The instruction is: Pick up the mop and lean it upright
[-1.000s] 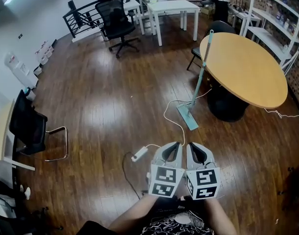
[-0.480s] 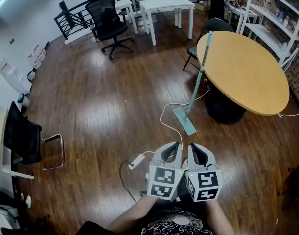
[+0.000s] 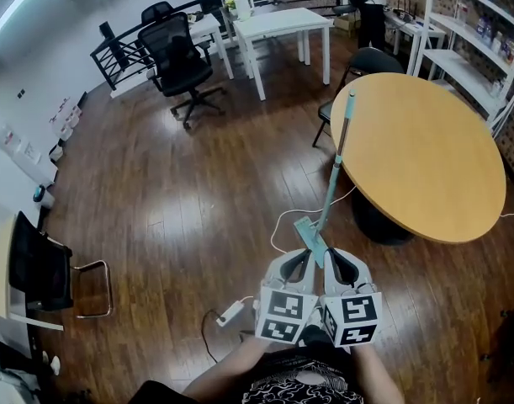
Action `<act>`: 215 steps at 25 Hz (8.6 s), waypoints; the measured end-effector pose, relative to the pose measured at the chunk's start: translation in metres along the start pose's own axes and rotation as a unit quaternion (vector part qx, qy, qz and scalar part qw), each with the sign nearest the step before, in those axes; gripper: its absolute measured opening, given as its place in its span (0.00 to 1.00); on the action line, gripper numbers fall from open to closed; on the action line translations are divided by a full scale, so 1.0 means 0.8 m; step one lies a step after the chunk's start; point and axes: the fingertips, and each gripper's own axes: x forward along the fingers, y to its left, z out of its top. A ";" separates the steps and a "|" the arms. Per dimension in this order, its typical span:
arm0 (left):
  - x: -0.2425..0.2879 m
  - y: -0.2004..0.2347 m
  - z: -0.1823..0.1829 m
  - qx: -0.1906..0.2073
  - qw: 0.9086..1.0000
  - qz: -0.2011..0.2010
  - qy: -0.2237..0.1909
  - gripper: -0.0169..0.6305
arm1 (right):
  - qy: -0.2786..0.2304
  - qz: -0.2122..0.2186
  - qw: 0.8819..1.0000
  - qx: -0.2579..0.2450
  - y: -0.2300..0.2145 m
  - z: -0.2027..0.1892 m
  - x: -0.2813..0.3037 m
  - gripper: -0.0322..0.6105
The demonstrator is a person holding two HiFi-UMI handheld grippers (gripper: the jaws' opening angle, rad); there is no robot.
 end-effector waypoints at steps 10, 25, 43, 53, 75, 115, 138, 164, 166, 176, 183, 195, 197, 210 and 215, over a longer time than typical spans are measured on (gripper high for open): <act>0.114 0.016 0.057 0.010 1.000 -0.009 0.004 0.03 | -0.006 -0.004 1.000 0.014 -0.092 0.044 0.085 0.05; 0.317 0.126 0.132 0.014 0.997 -0.076 -0.007 0.03 | 0.005 -0.065 0.998 0.022 -0.200 0.098 0.291 0.05; 0.429 0.219 0.178 0.029 0.985 -0.172 0.003 0.03 | 0.045 -0.193 0.974 0.109 -0.319 0.097 0.441 0.41; 0.433 0.248 0.173 0.027 0.985 -0.172 0.004 0.03 | 0.054 -0.229 0.968 0.091 -0.348 0.081 0.473 0.23; 0.396 0.213 0.171 -0.019 0.991 -0.130 -0.025 0.03 | -0.053 -0.157 0.986 0.021 -0.255 0.206 0.304 0.21; 0.378 0.175 0.192 -0.002 0.986 -0.156 -0.060 0.03 | -0.046 -0.170 0.984 0.041 -0.248 0.171 0.296 0.21; 0.420 0.188 0.181 0.000 0.986 -0.163 -0.032 0.03 | -0.013 -0.190 0.978 0.082 -0.301 0.071 0.392 0.21; 0.423 0.178 0.185 0.001 0.987 -0.157 -0.033 0.03 | 0.004 -0.208 0.976 0.066 -0.332 0.064 0.382 0.27; 0.422 0.178 0.185 0.002 0.987 -0.157 -0.032 0.03 | 0.004 -0.206 0.976 0.065 -0.330 0.065 0.382 0.27; 0.414 0.171 0.182 0.000 0.988 -0.148 -0.033 0.03 | 0.002 -0.194 0.979 0.067 -0.324 0.064 0.372 0.27; 0.398 0.165 0.180 -0.001 0.990 -0.139 -0.035 0.03 | 0.000 -0.183 0.981 0.060 -0.302 0.071 0.351 0.25; 0.331 0.126 0.166 -0.006 0.993 -0.110 -0.046 0.03 | -0.048 -0.141 0.988 0.032 -0.243 0.119 0.267 0.05; 0.317 0.119 0.166 -0.004 0.994 -0.102 -0.047 0.03 | -0.059 -0.128 0.990 0.029 -0.234 0.129 0.252 0.05; 0.258 0.127 0.133 -0.010 0.998 -0.047 -0.048 0.03 | -0.070 -0.049 0.996 0.016 -0.167 0.124 0.232 0.05; 0.252 0.119 0.130 -0.015 0.998 -0.046 -0.051 0.03 | -0.070 -0.044 0.996 0.017 -0.163 0.119 0.222 0.05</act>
